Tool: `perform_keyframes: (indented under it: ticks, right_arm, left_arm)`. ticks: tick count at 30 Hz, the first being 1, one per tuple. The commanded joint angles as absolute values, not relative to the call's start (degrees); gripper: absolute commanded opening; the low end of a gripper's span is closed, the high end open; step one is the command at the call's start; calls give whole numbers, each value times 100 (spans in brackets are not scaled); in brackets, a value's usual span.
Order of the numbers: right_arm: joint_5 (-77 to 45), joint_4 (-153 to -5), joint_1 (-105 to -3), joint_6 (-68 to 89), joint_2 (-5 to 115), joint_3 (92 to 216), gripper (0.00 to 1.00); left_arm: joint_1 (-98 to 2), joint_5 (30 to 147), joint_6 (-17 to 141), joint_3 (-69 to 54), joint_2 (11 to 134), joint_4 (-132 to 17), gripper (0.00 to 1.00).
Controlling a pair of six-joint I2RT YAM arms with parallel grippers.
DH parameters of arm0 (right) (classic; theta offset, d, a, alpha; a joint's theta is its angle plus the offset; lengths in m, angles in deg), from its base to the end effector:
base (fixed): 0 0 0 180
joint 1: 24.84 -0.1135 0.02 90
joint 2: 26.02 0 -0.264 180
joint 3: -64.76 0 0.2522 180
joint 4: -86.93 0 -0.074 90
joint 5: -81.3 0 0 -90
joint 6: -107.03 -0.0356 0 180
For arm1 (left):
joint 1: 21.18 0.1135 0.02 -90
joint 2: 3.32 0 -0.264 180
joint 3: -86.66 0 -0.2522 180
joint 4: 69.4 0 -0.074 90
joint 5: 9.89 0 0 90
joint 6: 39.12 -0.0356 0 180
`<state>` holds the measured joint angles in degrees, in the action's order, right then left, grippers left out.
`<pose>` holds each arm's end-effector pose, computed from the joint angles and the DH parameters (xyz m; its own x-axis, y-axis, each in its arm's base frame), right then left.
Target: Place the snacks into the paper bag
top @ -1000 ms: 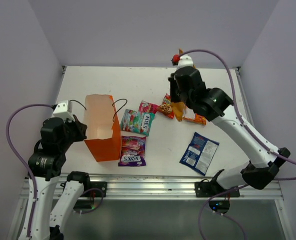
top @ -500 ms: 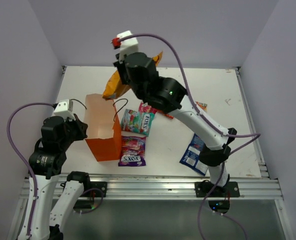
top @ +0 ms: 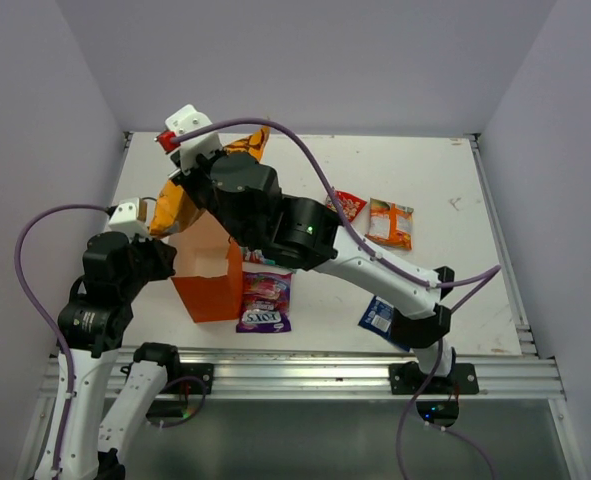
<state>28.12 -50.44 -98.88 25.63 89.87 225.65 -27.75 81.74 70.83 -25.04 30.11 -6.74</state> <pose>0.1349 0.3941 0.5336 0.1017 -0.0797 -0.9916 -0.5965 0.7928 -0.1249 0.1027 -0.0129 0.3520 -0.4829 -0.2877 -0.8270 -0.0270 0.9489 -0.3143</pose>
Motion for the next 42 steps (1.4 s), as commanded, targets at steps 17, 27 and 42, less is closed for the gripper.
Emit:
perform_keyframes:
  ticks: [17, 27, 42]
  right_arm:
    - [3243, -5707, -9972, 3469, 8894, 21019, 0]
    - [2804, -5243, -10077, 2925, 8349, 20157, 37]
    - [4328, -4566, -8982, 1408, 5383, 17888, 81]
  left_arm:
    - [-2830, 8178, 6978, -2342, 2929, -792, 0]
    - [-2830, 8187, 6987, -2404, 2893, -818, 0]
    - [-2830, 8213, 7004, -2509, 2893, -862, 0]
